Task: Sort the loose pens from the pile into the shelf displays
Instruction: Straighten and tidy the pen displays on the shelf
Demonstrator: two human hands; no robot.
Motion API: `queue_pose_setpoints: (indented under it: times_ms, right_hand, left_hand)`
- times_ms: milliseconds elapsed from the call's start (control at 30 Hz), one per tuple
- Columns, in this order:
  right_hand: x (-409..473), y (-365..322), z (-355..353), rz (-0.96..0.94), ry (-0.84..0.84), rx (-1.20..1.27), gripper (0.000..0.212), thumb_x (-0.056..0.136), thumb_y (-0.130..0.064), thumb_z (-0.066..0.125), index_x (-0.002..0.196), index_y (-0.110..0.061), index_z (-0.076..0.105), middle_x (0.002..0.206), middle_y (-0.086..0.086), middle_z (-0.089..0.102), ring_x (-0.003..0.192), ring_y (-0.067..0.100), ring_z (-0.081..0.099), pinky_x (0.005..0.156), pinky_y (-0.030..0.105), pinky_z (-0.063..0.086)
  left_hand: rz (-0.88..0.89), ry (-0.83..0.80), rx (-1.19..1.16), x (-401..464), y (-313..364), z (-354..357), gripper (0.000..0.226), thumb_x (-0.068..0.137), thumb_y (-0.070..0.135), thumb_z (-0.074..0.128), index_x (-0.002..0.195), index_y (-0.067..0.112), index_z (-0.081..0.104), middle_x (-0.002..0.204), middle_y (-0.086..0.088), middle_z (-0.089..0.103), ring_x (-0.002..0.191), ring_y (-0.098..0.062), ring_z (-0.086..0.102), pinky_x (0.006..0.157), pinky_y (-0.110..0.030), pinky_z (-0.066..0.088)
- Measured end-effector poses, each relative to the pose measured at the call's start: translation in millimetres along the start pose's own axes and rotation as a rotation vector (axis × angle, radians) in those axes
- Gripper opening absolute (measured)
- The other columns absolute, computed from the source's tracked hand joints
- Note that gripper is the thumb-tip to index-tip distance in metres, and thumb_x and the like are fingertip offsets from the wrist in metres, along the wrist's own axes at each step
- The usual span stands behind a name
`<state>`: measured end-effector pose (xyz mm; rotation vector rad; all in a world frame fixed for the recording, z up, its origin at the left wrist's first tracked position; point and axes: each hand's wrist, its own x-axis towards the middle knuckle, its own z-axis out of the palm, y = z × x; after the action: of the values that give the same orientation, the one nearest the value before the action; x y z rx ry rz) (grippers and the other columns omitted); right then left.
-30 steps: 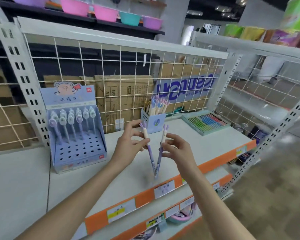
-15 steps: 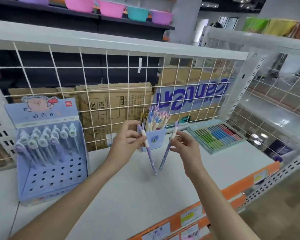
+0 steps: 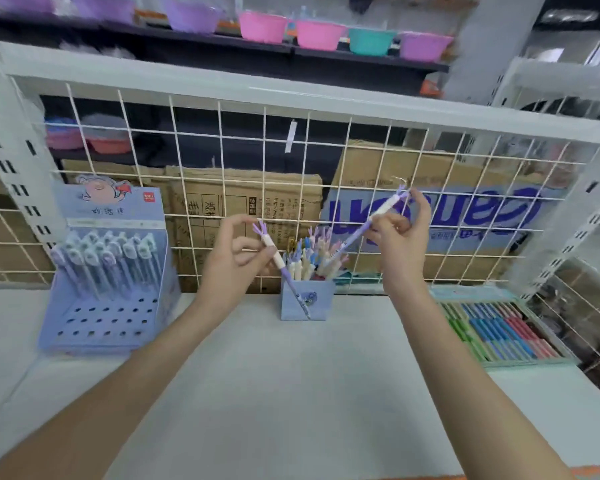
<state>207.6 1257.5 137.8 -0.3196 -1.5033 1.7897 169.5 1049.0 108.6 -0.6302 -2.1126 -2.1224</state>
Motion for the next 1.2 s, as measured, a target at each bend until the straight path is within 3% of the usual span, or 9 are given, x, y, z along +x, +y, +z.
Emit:
queue_pose_setpoints:
  times_ms: [100, 233, 367, 533, 700, 767, 933, 1067, 1200]
  right_hand:
    - [18, 5, -3, -0.069, -0.031, 0.017, 0.062, 0.086, 0.009, 0.052, 0.134, -0.026, 0.033, 0.074, 0.006, 0.058, 0.065, 0.007, 0.062, 0.068, 0.024, 0.053]
    - [32, 12, -3, -0.134, -0.055, -0.004, 0.062, 0.086, 0.007, 0.054, 0.135, -0.025, 0.035, 0.083, 0.018, 0.057, 0.073, 0.015, 0.062, 0.077, 0.035, 0.056]
    - [36, 17, 3, -0.179, -0.083, 0.004, 0.058, 0.086, 0.007, 0.054, 0.132, -0.024, 0.037, 0.080, 0.015, 0.056, 0.062, 0.005, 0.057, 0.066, 0.017, 0.048]
    - [37, 20, 13, -0.212, -0.151, 0.006, 0.057, 0.085, 0.007, 0.056, 0.133, -0.019, 0.039, 0.083, 0.017, 0.060, 0.070, 0.015, 0.056, 0.069, 0.018, 0.048]
    - [40, 25, 15, -0.272, -0.318, -0.248, 0.059, 0.086, 0.003, 0.059, 0.133, -0.028, 0.040, 0.091, -0.004, 0.062, 0.080, 0.014, 0.062, 0.070, 0.016, 0.050]
    - [36, 34, 12, -0.268, -0.413, -0.401, 0.058, 0.087, 0.000, 0.059, 0.133, -0.028, 0.039, 0.089, -0.002, 0.061, 0.080, 0.012, 0.061, 0.070, 0.009, 0.048]
    - [28, 43, 7, -0.248, -0.501, -0.579, 0.044, 0.090, -0.004, 0.056, 0.127, -0.023, 0.045, 0.085, -0.013, 0.058, 0.078, -0.006, 0.056, 0.065, 0.003, 0.042]
    - [28, 34, 11, -0.333, -0.559, -0.739, 0.031, 0.094, -0.006, 0.049, 0.122, -0.019, 0.054, 0.095, -0.004, 0.063, 0.085, 0.007, 0.059, 0.070, 0.012, 0.046]
    - [34, 48, 9, -0.458, -0.646, -1.093, 0.028, 0.090, 0.002, 0.049, 0.106, -0.008, 0.070, 0.124, 0.009, 0.058, 0.115, 0.026, 0.051, 0.095, 0.033, 0.042]
  left_hand:
    - [0.022, 0.053, 0.003, -4, 0, 11, 0.037, 0.084, 0.001, 0.064, 0.107, 0.024, 0.044, 0.082, -0.011, 0.067, 0.071, -0.022, 0.069, 0.072, -0.033, 0.058]
    - [0.007, 0.087, 0.015, -11, -4, 22, 0.037, 0.084, 0.000, 0.063, 0.107, 0.023, 0.044, 0.081, -0.011, 0.068, 0.072, -0.019, 0.070, 0.070, -0.031, 0.057]
    - [-0.006, 0.102, 0.037, -12, -8, 29, 0.039, 0.084, 0.002, 0.064, 0.104, 0.029, 0.045, 0.083, -0.012, 0.069, 0.074, -0.024, 0.070, 0.074, -0.040, 0.057]
    - [0.025, 0.118, 0.069, -5, -4, 28, 0.037, 0.085, 0.003, 0.064, 0.105, 0.028, 0.045, 0.080, -0.009, 0.069, 0.071, -0.023, 0.070, 0.074, -0.039, 0.056]
    - [0.022, 0.103, 0.094, 4, 0, 25, 0.039, 0.085, 0.004, 0.064, 0.104, 0.032, 0.045, 0.082, -0.007, 0.069, 0.069, -0.022, 0.069, 0.073, -0.036, 0.057]
    - [0.025, 0.093, 0.102, 5, 0, 24, 0.038, 0.085, 0.005, 0.064, 0.105, 0.031, 0.045, 0.081, -0.005, 0.070, 0.070, -0.021, 0.069, 0.072, -0.035, 0.057]
    - [0.015, 0.049, 0.098, 5, -2, 22, 0.038, 0.085, 0.004, 0.064, 0.111, 0.024, 0.044, 0.082, -0.006, 0.069, 0.073, -0.020, 0.069, 0.072, -0.035, 0.057]
    - [0.011, 0.032, 0.096, 7, -1, 21, 0.039, 0.085, 0.005, 0.064, 0.106, 0.031, 0.045, 0.081, -0.005, 0.070, 0.073, -0.020, 0.070, 0.075, -0.037, 0.057]
    - [0.028, 0.022, 0.092, 10, 1, 17, 0.039, 0.085, 0.007, 0.064, 0.106, 0.033, 0.044, 0.084, -0.007, 0.070, 0.075, -0.022, 0.069, 0.078, -0.042, 0.056]
